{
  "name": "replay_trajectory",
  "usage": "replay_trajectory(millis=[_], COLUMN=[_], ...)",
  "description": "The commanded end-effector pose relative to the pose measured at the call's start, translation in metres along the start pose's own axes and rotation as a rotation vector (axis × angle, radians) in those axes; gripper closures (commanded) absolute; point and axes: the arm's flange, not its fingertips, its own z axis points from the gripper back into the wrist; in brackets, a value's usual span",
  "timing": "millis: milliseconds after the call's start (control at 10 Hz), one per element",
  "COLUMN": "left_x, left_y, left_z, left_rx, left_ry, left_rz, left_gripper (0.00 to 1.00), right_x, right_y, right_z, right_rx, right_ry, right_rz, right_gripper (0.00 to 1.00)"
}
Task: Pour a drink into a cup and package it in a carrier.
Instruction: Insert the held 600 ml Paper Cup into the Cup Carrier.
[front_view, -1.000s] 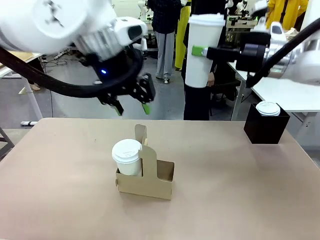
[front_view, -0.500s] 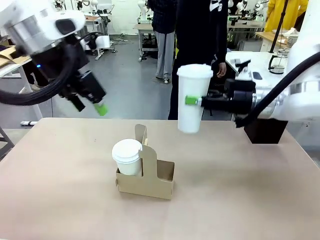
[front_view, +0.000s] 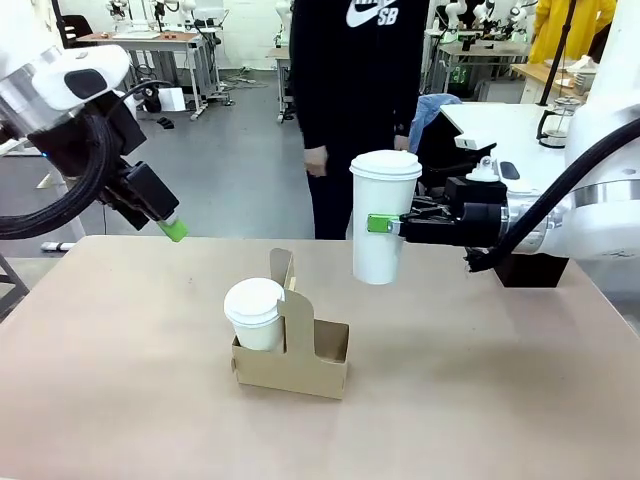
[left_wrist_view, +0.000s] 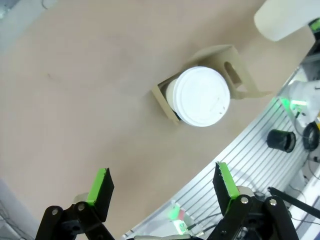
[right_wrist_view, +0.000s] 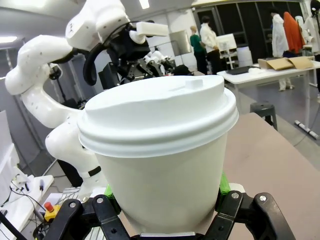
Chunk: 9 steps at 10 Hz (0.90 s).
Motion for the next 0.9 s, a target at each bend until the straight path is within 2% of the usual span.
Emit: replay_trajectory(millis=[0, 500, 800], left_x=[-0.002, -0.045, -0.069], left_y=[0.005, 0.068, 0.095], left_z=[-0.001, 0.001, 0.002], left_rx=[0.006, -0.048, -0.097], left_ry=[-0.013, -0.098, -0.151], left_rz=[0.012, -0.07, -0.09], left_gripper=[0.0, 0.0, 0.0], right_x=[0.0, -0.044, -0.068], right_y=[0.0, -0.024, -0.03], right_z=[-0.001, -0.043, -0.056], right_rx=[0.002, 0.186, 0.237], right_ry=[0.001, 0.001, 0.01], right_rz=[-0.001, 0.098, 0.127], right_gripper=[0.2, 0.2, 0.2])
